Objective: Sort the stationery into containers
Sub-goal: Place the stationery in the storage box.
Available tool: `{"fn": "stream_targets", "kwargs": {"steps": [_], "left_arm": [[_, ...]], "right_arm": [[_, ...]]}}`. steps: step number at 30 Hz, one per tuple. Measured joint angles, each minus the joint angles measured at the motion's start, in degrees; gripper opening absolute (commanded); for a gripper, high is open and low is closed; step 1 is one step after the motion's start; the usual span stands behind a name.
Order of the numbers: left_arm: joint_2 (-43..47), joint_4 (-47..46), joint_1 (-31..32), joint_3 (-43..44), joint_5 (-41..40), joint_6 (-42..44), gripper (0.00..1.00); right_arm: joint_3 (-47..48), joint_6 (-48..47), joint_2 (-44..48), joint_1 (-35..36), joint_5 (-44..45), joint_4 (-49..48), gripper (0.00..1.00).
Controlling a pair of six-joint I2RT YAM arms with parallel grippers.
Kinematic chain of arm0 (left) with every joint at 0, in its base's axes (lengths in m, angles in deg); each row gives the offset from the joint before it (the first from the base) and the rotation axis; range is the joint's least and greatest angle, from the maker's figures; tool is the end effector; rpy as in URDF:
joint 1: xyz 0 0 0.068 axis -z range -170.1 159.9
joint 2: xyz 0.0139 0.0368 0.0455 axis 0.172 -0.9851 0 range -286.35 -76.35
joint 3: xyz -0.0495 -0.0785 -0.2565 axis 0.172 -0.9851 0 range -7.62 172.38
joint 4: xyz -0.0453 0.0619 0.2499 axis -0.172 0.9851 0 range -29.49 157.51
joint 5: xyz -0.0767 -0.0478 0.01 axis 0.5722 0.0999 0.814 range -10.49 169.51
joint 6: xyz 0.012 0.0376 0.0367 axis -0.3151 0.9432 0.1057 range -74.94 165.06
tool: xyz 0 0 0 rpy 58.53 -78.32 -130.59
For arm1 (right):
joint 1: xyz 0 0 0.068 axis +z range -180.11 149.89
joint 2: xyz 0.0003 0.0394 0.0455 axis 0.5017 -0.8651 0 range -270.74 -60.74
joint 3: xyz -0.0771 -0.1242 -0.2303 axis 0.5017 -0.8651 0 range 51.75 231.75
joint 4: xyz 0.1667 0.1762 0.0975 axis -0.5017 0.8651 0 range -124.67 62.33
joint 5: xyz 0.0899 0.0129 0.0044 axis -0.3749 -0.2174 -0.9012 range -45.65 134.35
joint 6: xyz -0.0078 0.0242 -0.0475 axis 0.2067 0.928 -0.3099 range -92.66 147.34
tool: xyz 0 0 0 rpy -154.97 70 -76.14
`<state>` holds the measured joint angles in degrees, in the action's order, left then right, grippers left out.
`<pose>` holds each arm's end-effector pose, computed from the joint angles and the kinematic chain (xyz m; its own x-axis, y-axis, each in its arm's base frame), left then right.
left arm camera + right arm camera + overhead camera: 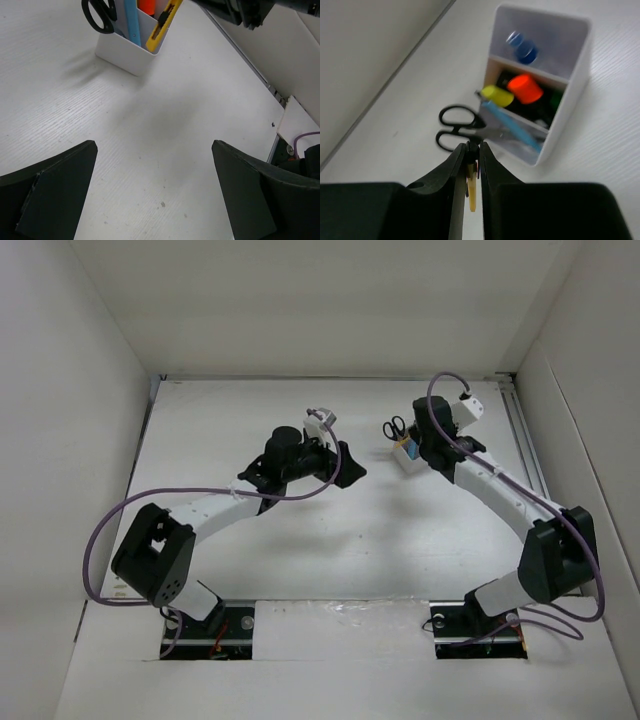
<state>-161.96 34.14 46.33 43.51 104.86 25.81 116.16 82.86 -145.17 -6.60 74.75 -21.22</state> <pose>0.2652 -0.2146 0.2726 -0.3963 -0.0778 -0.9148 0.7912 0.4765 -0.3833 0.3120 0.1161 0.2910 -0.2509 0.6663 -0.7022 0.4414 0.7244 0.5296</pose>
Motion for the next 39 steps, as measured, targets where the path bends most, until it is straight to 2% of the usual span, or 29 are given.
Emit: {"fn": "stream_targets", "kwargs": {"steps": [5,11,19,30,32,36,39], "left_arm": [[0.59,0.5,-0.02,-0.5,-1.11,-0.15,1.0],[1.29,0.94,0.0,-1.09,-1.53,-0.37,1.0],[2.25,2.23,0.0,-1.11,-3.8,-0.85,1.0],[3.3,2.69,0.0,-1.68,-4.66,-1.05,1.0],[3.3,2.84,0.0,-1.81,-4.74,-1.05,1.0],[3.54,3.02,0.0,-2.03,-5.55,-1.07,1.0],[5.09,3.23,0.0,-2.73,-7.21,-1.2,1.0]], "right_arm": [[4.07,0.94,-1.79,-1.18,16.02,6.29,0.0],[9.46,4.17,-9.11,-1.79,27.74,13.09,0.0],[17.29,11.69,-19.1,0.42,36.81,23.78,0.0],[23.76,24.98,-27.1,5.18,42.73,39.74,0.0],[24.5,26.08,-27.1,5.31,43.52,41.42,0.04],[24.83,27.28,-27.15,5.42,44.13,42.05,0.24],[24.83,27.43,-27.5,5.46,44.0,41.97,0.28]]}}
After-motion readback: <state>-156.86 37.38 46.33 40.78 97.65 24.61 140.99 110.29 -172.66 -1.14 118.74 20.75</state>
